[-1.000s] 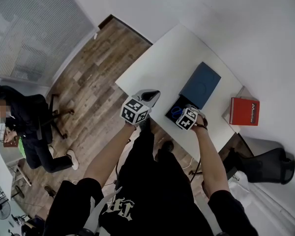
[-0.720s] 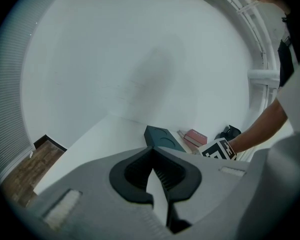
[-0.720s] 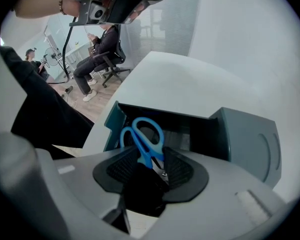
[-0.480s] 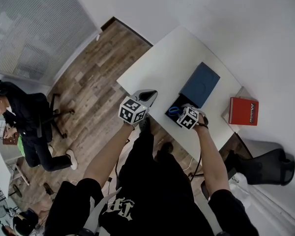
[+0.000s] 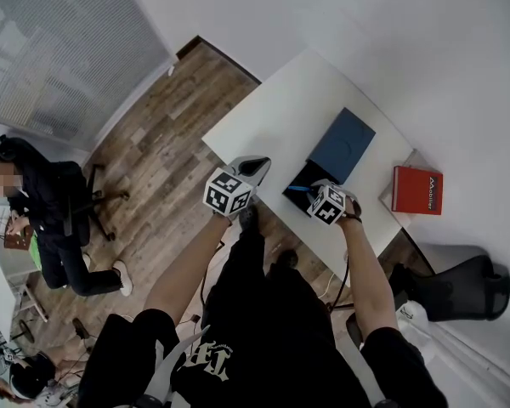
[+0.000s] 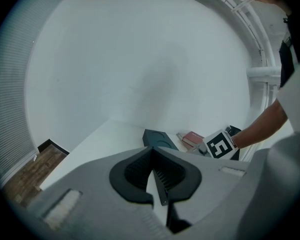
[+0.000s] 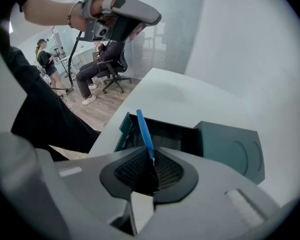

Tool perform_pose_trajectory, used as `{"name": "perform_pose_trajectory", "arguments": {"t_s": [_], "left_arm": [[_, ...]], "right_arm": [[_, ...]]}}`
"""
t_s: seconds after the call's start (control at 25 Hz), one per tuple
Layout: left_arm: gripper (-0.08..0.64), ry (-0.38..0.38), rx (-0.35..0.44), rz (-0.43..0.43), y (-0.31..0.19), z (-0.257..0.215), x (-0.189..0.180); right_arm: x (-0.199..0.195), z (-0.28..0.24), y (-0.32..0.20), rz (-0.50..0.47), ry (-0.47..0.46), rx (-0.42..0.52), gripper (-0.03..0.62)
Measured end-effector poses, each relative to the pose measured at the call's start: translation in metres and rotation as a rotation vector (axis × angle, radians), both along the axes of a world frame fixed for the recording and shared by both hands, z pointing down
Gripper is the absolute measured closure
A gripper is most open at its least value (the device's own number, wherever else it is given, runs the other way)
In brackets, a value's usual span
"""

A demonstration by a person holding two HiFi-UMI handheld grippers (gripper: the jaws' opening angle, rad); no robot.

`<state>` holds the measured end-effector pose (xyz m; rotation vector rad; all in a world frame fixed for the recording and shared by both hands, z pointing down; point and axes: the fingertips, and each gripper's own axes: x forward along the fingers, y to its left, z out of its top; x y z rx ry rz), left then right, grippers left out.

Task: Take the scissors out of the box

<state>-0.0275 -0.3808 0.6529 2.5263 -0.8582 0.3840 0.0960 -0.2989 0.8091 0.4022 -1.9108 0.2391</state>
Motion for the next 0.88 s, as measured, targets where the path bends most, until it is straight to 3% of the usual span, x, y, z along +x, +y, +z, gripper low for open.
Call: {"name": "perform_pose_trajectory", "arguments": {"t_s": [0.24,0.56,0.88], "left_arm": [[0.558,-0.005,0.022,-0.015,0.009,-0.011,-0.002],[0.558,-0.003,0.06,-0.032,0.023,-0.029,0.0],[0.558,-0.003,0.098,-0.035,0.04,-0.049,0.013]], "right_arm": [[0.003,-0.02,-0.003,0.056,-0.059,0.044,0.554],[0.011,-0.051,-0.006,0.258,-0.21,0.085,0.554],[0.028,-0.092,-0.017,0.402,-0.328,0.162,0.554]]}}
